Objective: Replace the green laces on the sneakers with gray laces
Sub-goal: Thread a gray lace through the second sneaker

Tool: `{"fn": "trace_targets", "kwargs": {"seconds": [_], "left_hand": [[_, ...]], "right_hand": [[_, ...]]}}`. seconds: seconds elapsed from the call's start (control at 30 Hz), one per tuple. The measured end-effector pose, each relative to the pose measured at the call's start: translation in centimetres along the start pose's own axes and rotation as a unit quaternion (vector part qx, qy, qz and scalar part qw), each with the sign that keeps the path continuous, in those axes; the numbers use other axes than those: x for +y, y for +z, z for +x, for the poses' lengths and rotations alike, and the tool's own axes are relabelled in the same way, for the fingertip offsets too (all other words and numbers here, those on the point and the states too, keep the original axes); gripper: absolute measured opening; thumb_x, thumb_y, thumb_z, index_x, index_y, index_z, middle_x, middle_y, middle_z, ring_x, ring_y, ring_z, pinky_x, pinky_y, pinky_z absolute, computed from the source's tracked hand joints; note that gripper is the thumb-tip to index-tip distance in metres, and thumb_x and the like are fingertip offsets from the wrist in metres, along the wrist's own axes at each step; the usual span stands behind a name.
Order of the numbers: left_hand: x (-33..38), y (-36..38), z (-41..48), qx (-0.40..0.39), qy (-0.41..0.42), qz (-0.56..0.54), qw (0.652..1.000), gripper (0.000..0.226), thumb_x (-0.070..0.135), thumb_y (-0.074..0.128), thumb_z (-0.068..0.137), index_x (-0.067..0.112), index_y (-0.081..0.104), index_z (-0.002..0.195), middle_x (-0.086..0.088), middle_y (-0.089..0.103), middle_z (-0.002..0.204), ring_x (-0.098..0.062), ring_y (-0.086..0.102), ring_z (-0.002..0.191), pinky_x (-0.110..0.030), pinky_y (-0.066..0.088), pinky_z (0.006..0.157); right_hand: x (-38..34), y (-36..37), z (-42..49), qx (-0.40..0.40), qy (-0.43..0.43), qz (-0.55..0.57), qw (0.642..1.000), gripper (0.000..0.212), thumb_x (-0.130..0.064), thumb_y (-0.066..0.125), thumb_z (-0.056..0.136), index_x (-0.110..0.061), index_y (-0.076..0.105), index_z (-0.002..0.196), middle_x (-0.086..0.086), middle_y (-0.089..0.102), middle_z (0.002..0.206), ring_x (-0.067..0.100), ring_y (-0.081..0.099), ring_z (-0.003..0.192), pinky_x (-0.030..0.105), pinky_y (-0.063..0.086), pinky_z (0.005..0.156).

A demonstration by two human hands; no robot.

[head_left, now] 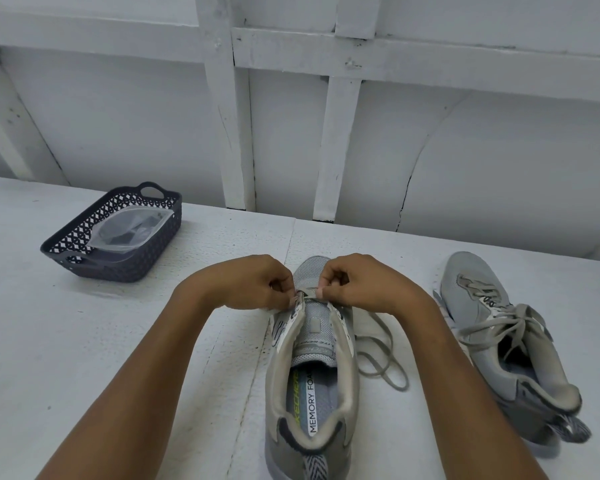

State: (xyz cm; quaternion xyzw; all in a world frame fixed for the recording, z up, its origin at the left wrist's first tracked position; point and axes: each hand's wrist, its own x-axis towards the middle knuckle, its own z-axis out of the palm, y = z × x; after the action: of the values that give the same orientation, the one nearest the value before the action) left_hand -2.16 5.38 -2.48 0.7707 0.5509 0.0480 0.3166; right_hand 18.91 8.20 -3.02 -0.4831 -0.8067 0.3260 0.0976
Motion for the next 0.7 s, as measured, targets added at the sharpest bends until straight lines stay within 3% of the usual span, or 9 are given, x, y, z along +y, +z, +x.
{"fn": "trace_targets", "kwargs": {"seconds": [0.13, 0.2, 0.27, 0.4, 0.57, 0.7], "left_hand": [[0.3, 0.4, 0.2, 0.036, 0.006, 0.036, 0.999, 0.004, 0.021, 0.068, 0.086, 0.023, 0.070, 0.089, 0.009, 0.067, 0.079, -0.005, 0.055, 0.068, -0.021, 0.043, 0.061], [0.5, 0.7, 0.3, 0.084, 0.013, 0.049, 0.995, 0.004, 0.021, 0.071, 0.083, 0.024, 0.069, 0.085, 0.013, 0.062, 0.075, -0.003, 0.051, 0.065, -0.017, 0.036, 0.056], [0.5, 1.1, 0.4, 0.115, 0.024, 0.050, 0.992, 0.008, 0.020, 0.072, 0.081, 0.026, 0.068, 0.083, 0.016, 0.061, 0.076, -0.002, 0.053, 0.069, -0.018, 0.038, 0.058], [0.0, 1.7, 0.5, 0.099, 0.032, 0.033, 0.994, 0.015, 0.014, 0.071, 0.079, 0.026, 0.068, 0.088, 0.015, 0.066, 0.083, -0.005, 0.058, 0.074, -0.023, 0.046, 0.064], [0.0, 1.7, 0.6, 0.110, 0.042, 0.043, 0.992, 0.015, 0.014, 0.069, 0.079, 0.024, 0.068, 0.091, 0.014, 0.066, 0.081, -0.004, 0.056, 0.072, -0.024, 0.046, 0.065], [0.0, 2.2, 0.6, 0.190, 0.079, 0.085, 0.975, 0.009, 0.014, 0.069, 0.074, 0.021, 0.063, 0.077, 0.008, 0.063, 0.071, -0.012, 0.056, 0.066, -0.030, 0.046, 0.060]], "right_hand": [[-0.7, -0.6, 0.4, -0.030, 0.024, -0.028, 0.999, 0.011, -0.022, 0.072, 0.087, -0.023, 0.067, 0.076, -0.012, 0.062, 0.068, 0.004, 0.053, 0.061, 0.021, 0.044, 0.058], [-0.7, -0.6, 0.3, -0.027, 0.023, -0.032, 0.999, 0.016, -0.015, 0.067, 0.089, -0.023, 0.065, 0.075, -0.015, 0.060, 0.064, -0.002, 0.053, 0.058, 0.015, 0.041, 0.055], [-0.5, -0.5, 0.1, -0.017, 0.020, -0.023, 0.999, 0.017, -0.009, 0.061, 0.091, -0.020, 0.066, 0.079, -0.016, 0.062, 0.067, -0.005, 0.053, 0.060, 0.012, 0.038, 0.054], [-0.1, -0.8, -0.4, 0.002, 0.022, -0.001, 1.000, 0.013, -0.013, 0.062, 0.093, -0.018, 0.064, 0.081, -0.011, 0.062, 0.069, 0.001, 0.052, 0.060, 0.018, 0.038, 0.055], [0.7, -1.2, -0.7, 0.001, 0.030, 0.033, 0.999, 0.018, -0.008, 0.058, 0.094, -0.020, 0.060, 0.080, -0.006, 0.064, 0.072, 0.008, 0.056, 0.065, 0.022, 0.042, 0.061], [1.0, -0.9, -0.8, 0.005, 0.028, 0.088, 0.996, 0.006, -0.012, 0.067, 0.090, -0.013, 0.063, 0.085, -0.002, 0.066, 0.073, 0.007, 0.060, 0.062, 0.025, 0.048, 0.063]]}}
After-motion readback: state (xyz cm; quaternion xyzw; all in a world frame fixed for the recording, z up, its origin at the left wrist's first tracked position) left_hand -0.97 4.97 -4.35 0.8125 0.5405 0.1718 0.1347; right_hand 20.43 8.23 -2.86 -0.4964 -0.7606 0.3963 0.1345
